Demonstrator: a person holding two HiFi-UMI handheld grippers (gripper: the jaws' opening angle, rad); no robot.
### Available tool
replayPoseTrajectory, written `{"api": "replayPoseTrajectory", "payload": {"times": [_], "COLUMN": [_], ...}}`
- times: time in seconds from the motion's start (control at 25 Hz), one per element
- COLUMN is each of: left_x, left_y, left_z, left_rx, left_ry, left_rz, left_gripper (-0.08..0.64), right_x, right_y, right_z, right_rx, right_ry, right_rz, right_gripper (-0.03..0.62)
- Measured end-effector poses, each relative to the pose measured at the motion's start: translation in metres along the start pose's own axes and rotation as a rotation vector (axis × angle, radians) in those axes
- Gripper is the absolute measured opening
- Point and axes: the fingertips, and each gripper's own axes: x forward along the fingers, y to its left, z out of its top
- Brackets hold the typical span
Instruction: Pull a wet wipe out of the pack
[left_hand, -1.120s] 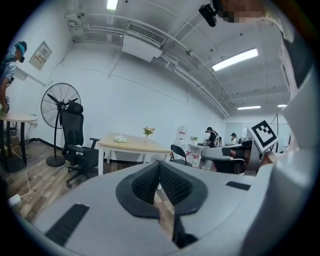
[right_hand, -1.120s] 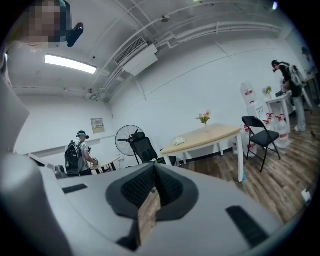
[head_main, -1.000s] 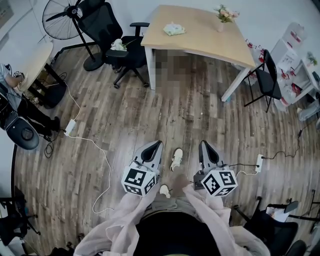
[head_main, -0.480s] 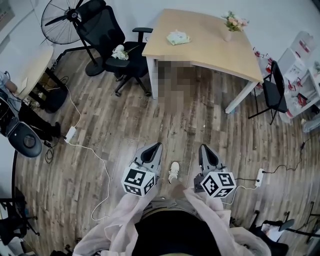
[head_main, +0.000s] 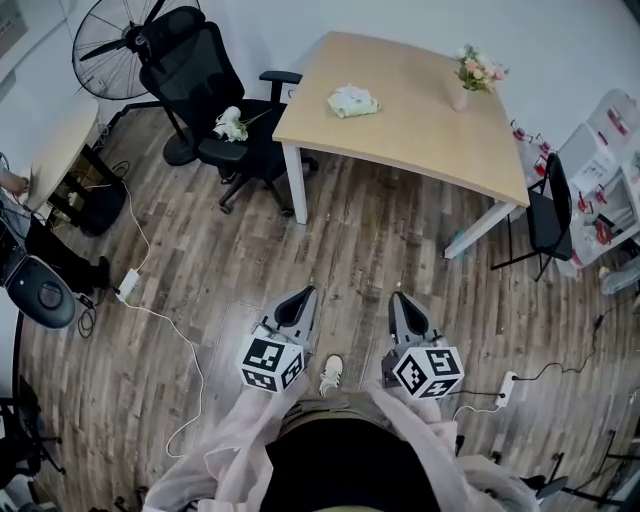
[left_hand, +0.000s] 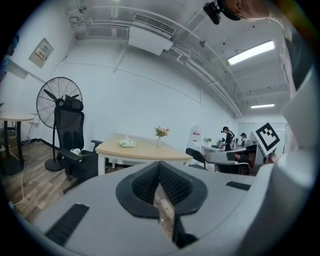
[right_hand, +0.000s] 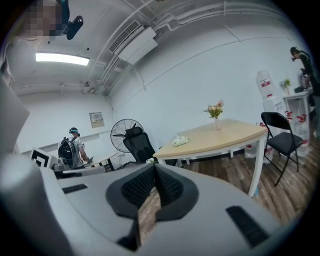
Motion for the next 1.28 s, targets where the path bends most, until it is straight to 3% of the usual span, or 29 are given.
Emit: {"api": "replayPoseTrajectory", "payload": {"times": [0.36,1.04,1.28], "left_x": [0.058,0.083,0.107], "left_y": [0.016,0.024,0.03], "left_z": [0.005,-0.002,0.004], "left_rx": [-0.005,-0.025,0.003], "left_ry": [-0.007,0.024,0.034], "left_rz": [0.01,0.013,0.003], "left_gripper": [0.011,0.011,0.011], "right_x": [0.047,0.064,0.082], "right_y": [-0.035,-0.057,-0.076], "right_z": [0.01,0.002,0.015], "right_rx": [-0.007,0.004,0.003], "right_ry": [0.014,0.051,0.033], "right_rz": [0.014,-0.019,-0.049], "right_gripper": [0.013,0.012,0.012]}}
